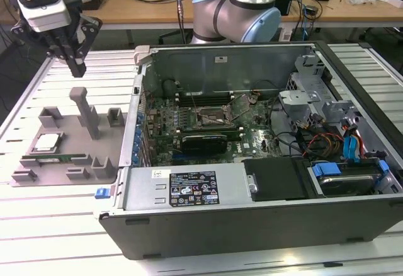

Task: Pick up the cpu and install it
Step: 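Reach for the cpu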

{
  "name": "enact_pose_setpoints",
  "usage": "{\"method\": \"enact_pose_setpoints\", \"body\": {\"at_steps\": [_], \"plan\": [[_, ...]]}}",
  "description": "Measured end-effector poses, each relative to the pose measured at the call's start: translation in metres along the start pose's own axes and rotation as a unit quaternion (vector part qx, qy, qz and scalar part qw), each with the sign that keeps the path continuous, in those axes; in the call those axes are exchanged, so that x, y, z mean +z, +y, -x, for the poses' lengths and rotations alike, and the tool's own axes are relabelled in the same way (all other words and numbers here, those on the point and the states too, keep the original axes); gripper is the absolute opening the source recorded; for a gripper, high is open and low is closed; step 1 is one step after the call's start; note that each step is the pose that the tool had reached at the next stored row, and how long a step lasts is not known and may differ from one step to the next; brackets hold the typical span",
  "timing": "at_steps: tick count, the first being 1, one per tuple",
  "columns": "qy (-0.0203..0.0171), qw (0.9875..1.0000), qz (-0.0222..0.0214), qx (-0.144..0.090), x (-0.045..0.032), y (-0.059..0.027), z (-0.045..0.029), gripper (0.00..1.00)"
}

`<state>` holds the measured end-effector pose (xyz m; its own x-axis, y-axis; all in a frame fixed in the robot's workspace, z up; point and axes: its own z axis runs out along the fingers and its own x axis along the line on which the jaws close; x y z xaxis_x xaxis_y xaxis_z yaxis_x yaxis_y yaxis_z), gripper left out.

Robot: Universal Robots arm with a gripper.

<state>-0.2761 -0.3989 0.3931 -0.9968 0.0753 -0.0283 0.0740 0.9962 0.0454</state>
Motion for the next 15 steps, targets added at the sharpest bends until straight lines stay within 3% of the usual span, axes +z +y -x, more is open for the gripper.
{"method": "enact_pose_setpoints", "body": {"at_steps": [6, 15], "plan": [[-0.0002, 1.0, 0.0, 0.0, -0.0004, -0.0013, -0.0169, 0.11], [-0.0004, 1.0, 0.0001, 0.0, 0.0002, -0.0024, -0.0319, 0.11]]}}
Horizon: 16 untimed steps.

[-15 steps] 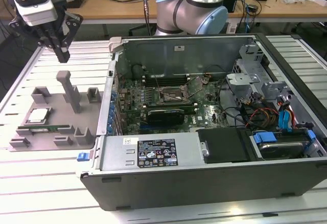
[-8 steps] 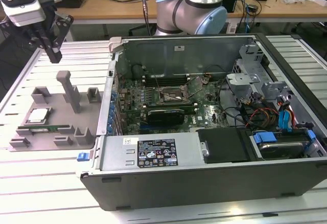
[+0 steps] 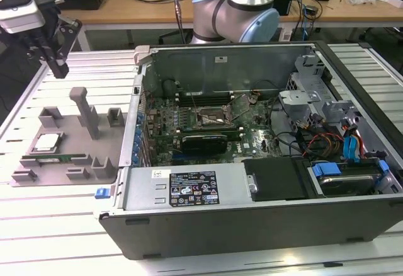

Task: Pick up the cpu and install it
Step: 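Reach for the cpu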

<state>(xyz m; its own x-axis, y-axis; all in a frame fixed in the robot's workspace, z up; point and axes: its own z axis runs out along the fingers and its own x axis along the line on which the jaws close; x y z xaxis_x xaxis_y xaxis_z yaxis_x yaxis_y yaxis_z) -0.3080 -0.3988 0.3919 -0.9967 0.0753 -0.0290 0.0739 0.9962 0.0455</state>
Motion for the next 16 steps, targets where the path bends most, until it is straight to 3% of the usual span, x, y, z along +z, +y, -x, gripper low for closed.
{"method": "enact_pose_setpoints", "body": {"at_steps": [8, 11, 16], "plan": [[-0.0007, 1.0, 0.0, 0.0, 0.0051, -0.0017, -0.0194, 0.11], [-0.0007, 1.0, 0.0, 0.0, 0.0125, -0.0026, -0.0275, 0.11], [-0.0007, 1.0, 0.0001, 0.0, 0.023, -0.0026, -0.0348, 0.11]]}}
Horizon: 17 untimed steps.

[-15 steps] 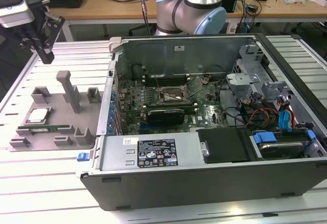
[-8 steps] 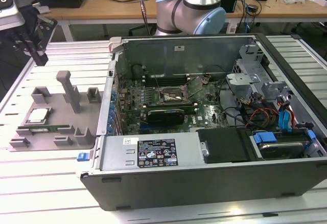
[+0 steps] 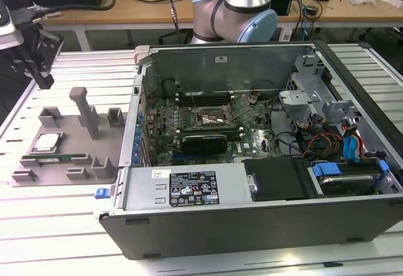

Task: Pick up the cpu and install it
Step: 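Reach for the cpu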

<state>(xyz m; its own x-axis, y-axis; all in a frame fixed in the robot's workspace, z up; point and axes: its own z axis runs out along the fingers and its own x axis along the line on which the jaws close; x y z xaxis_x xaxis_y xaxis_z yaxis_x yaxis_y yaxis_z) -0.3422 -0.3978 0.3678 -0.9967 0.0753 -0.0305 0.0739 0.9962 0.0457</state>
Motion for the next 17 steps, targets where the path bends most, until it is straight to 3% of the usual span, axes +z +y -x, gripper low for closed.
{"method": "enact_pose_setpoints", "body": {"at_steps": [7, 12, 17], "plan": [[0.0001, 1.0, -0.0001, 0.0, 0.0157, 0.0079, -0.0102, 0.11], [0.0, 1.0, 0.0, 0.0, 0.0269, 0.0189, -0.018, 0.11], [0.0001, 1.0, -0.0001, 0.0, 0.0417, 0.0272, -0.0339, 0.11]]}}
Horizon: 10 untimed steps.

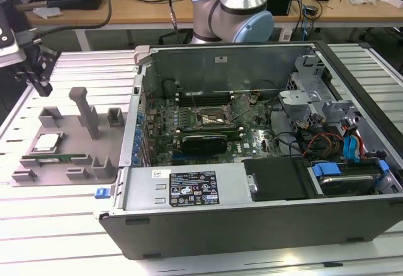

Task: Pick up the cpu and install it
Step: 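Reach for the cpu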

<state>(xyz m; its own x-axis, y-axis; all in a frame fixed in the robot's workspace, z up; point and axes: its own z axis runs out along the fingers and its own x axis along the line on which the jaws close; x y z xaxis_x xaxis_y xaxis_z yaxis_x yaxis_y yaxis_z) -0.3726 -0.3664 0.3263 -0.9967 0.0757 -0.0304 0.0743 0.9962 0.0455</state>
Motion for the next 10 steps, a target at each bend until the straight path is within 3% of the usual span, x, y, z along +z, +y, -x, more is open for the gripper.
{"method": "enact_pose_setpoints", "body": {"at_steps": [5, 10], "plan": [[0.0, 1.0, 0.0, 0.0, 0.0101, 0.0008, -0.0073, 0.11], [0.0, 1.0, 0.0, 0.0, 0.0135, 0.0005, -0.0094, 0.11]]}}
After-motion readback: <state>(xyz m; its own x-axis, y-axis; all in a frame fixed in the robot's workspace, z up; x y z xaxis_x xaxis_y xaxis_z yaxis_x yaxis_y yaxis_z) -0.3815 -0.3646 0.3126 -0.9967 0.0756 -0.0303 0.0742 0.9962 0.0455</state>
